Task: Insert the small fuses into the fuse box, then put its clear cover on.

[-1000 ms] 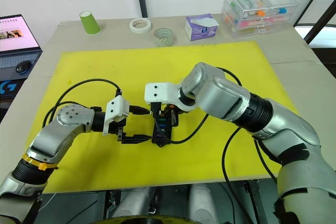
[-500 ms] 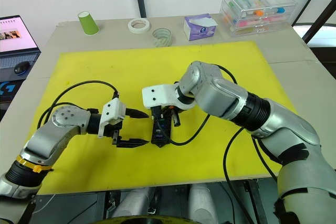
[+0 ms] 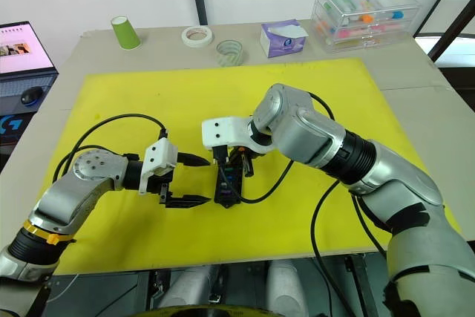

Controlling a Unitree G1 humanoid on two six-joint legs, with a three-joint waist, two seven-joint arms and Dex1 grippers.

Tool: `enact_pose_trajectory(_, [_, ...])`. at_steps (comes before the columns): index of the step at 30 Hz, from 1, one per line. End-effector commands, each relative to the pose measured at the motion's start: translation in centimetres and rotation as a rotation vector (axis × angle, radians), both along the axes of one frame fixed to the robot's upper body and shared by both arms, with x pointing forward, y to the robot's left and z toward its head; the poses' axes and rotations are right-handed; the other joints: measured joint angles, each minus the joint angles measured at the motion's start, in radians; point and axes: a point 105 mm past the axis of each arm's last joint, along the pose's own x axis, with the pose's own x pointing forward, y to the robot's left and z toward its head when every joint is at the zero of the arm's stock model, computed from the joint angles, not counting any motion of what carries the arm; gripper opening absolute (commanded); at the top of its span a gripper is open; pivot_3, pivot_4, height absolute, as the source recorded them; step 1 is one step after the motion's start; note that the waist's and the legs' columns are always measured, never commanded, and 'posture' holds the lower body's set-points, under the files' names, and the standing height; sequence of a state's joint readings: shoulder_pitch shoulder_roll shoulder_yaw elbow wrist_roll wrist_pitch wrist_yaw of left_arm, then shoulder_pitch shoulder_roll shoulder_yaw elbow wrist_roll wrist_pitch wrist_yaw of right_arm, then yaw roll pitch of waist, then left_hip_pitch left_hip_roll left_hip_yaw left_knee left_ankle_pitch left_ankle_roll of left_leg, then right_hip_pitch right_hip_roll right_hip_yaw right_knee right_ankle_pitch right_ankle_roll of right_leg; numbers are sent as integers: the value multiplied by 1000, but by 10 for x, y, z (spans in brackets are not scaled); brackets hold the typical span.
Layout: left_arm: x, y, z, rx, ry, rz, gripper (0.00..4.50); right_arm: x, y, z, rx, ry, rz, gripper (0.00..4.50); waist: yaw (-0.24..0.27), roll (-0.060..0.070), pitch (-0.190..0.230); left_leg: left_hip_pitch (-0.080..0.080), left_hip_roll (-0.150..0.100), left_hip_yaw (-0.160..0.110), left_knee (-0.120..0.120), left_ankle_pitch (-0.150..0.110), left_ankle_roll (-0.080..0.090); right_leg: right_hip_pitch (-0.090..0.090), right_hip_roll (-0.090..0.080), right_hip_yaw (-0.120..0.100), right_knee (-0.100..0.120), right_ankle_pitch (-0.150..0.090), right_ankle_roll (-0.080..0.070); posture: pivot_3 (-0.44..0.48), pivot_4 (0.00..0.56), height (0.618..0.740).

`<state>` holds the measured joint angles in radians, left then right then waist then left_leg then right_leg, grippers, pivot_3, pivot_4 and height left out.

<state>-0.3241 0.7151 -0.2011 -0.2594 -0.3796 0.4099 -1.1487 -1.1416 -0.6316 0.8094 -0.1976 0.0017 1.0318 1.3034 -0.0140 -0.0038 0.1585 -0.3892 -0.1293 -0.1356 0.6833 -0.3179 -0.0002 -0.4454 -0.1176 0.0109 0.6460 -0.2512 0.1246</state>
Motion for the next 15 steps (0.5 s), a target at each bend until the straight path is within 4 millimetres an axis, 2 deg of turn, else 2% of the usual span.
enact_pose_trajectory(1, [1, -2, 9, -6, -44, -11, 4460, -6, 1, -5, -2, 42, -12, 0, 0, 0, 0, 0, 0, 0, 0, 0, 0, 0, 0, 0, 0, 0, 0, 0, 150, 740])
enact_pose_trajectory(15, [0, -4, 9, -4, -39, -13, 4460, -7, -1, 2, 0, 51, -67, 0, 1, 0, 0, 0, 0, 0, 0, 0, 0, 0, 0, 0, 0, 0, 0, 0, 150, 740])
